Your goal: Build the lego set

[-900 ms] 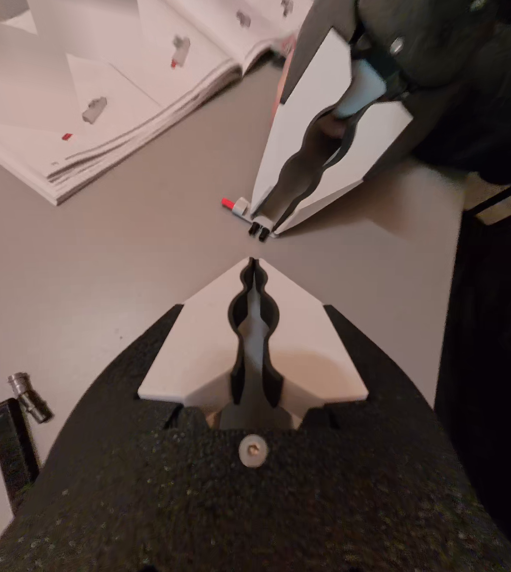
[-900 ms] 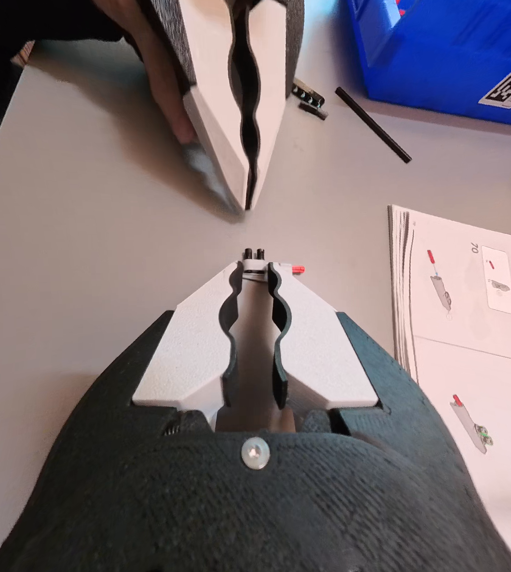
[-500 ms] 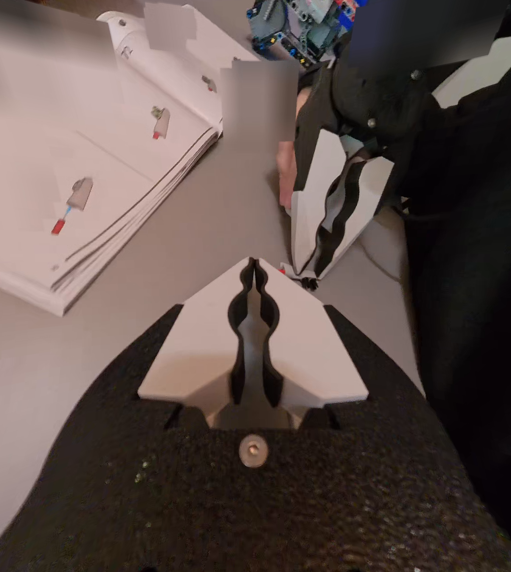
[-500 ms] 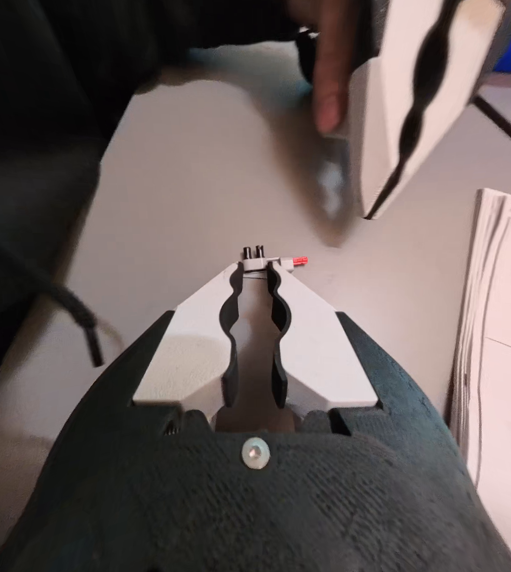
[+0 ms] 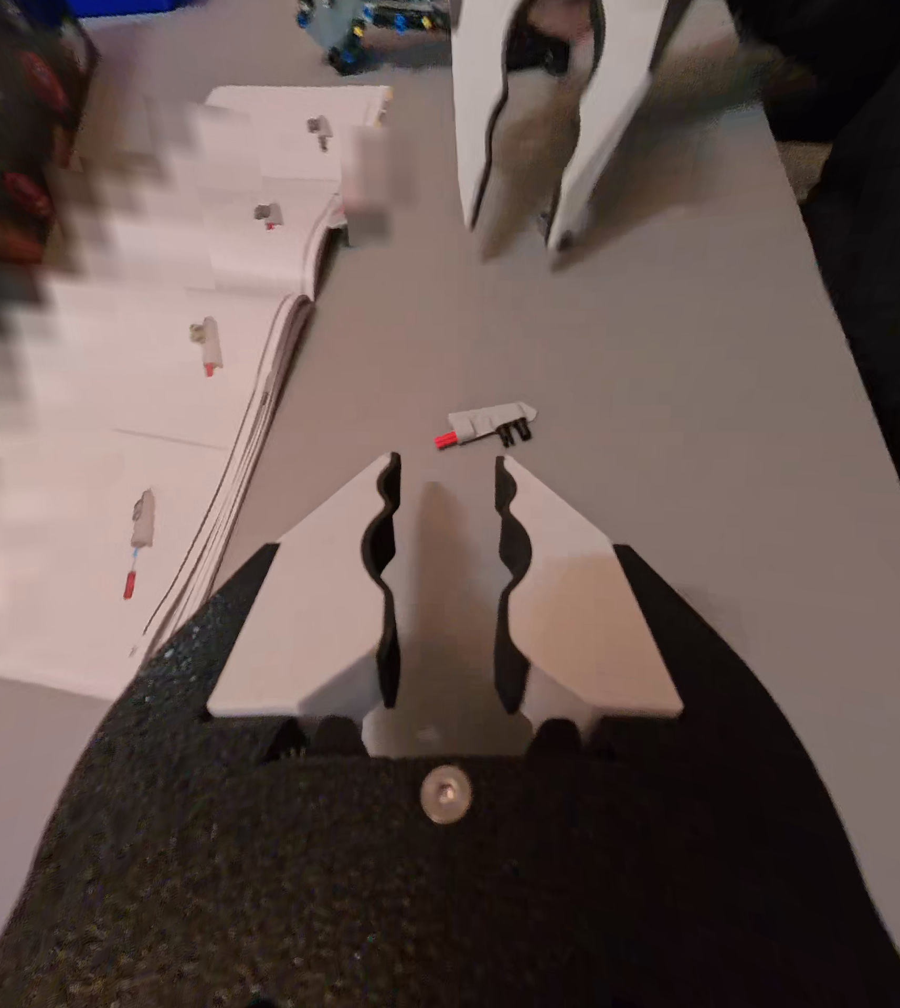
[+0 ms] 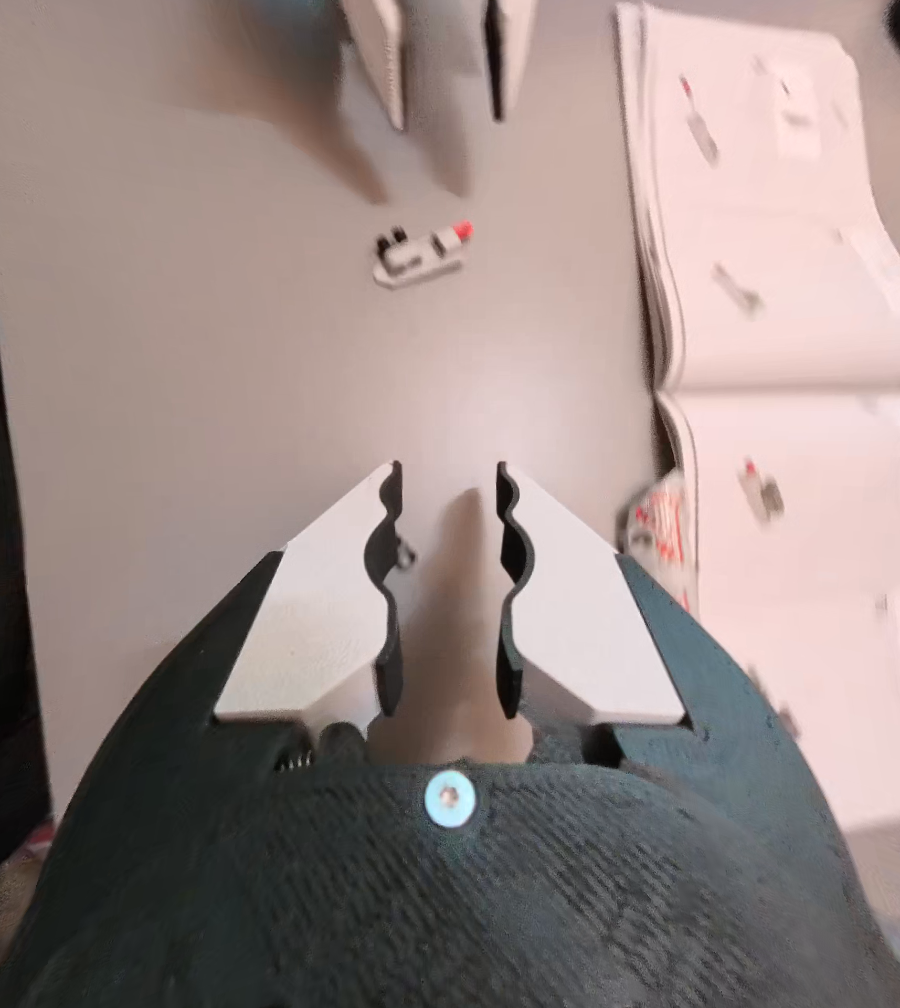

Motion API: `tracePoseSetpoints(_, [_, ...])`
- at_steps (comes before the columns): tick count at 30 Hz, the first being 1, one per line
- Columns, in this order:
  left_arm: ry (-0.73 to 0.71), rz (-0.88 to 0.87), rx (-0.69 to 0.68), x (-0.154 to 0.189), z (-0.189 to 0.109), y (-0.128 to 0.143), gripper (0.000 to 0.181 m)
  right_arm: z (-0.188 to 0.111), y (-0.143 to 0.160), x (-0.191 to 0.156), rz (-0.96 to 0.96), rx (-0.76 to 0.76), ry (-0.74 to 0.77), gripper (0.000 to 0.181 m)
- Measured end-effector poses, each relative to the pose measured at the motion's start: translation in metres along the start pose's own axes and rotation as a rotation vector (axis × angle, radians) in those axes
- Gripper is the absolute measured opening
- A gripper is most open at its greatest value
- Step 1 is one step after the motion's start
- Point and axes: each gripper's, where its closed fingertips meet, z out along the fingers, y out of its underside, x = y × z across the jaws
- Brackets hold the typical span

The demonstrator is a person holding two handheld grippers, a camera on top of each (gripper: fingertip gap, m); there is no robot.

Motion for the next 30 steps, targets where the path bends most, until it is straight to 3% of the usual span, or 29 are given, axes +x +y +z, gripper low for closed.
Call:
tracePoseSetpoints(1, [0.001, 0.030, -0.018, 0.001, 0.004, 0.002, 0.034, -0.008, 0.008, 0.000, 0.044, 0.000, 0.033, 0.032])
tracePoseSetpoints(7, [0.090, 0.031, -0.061, 0.001, 0.030, 0.003, 0.036, -0.046, 0.044, -0.008, 0.223, 0.065, 0.127, 0.030])
tracePoseSetpoints(13, [0.130, 0.059, -0.108, 0.013, 0.055, -0.007, 0.030, -0.025, 0.028, -0.015, 0.130, 0.214, 0.104, 0.032])
tracePoseSetpoints(16, [0.122, 0.034, -0.114, 0.018, 0.065, -0.014, 0.024, -0.011, 0.034, -0.013, 0.100, 0.157, 0.044, 0.032])
tracePoseSetpoints(19, [0.088, -0.040, -0.124, 0.019, 0.071, -0.019, 0.020, -0.008, 0.028, -0.016, 0.057, 0.174, -0.024, 0.016])
tracePoseSetpoints(20, [0.083, -0.060, -0.123, 0.019, 0.072, -0.020, 0.021, -0.006, 0.029, -0.018, 0.058, 0.157, -0.047, 0.009])
tracePoseSetpoints(26, [0.019, -0.134, -0.137, 0.012, 0.061, -0.016, 0.041, 0.002, 0.019, -0.019, 0.106, 0.158, -0.024, 0.008])
tracePoseSetpoints(30, [0.051, -0.087, -0.110, 0.018, 0.051, -0.015, 0.028, 0.005, 0.016, -0.020, 0.125, 0.160, -0.027, 0.007])
